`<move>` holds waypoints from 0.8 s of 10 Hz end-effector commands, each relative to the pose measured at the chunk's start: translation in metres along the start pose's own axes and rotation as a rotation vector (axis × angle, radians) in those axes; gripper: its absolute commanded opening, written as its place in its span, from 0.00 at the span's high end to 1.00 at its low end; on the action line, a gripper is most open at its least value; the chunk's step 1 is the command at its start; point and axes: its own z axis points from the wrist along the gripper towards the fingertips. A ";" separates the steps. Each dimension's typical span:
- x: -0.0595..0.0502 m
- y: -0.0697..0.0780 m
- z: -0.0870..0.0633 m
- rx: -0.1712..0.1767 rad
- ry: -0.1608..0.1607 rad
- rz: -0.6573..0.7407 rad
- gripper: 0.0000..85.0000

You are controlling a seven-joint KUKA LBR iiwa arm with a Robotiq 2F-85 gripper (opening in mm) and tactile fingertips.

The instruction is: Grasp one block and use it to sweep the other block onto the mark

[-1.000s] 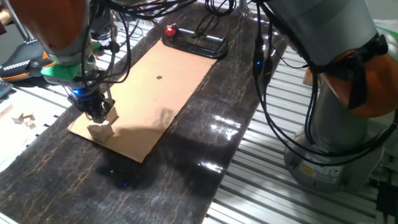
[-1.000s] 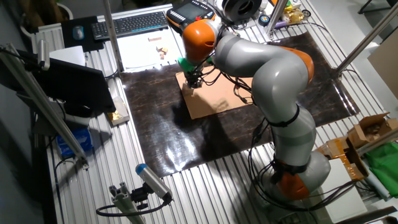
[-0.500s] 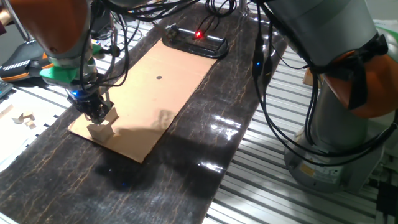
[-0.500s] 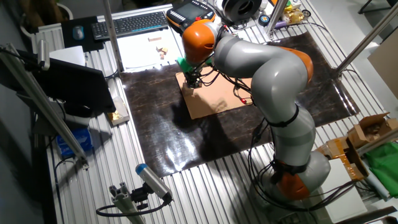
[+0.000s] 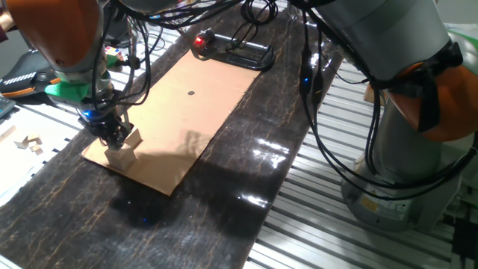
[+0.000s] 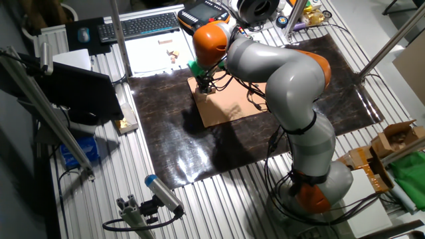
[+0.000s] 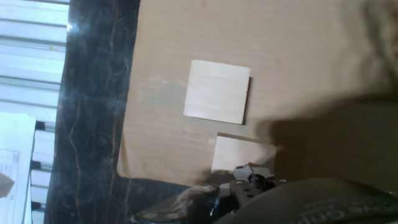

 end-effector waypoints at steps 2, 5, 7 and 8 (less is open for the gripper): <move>0.000 0.001 0.001 0.004 0.003 0.005 0.99; 0.001 0.002 0.001 0.008 0.006 0.007 0.99; 0.001 0.002 0.000 0.009 0.008 0.001 0.99; 0.001 0.002 0.000 0.013 0.010 -0.007 0.99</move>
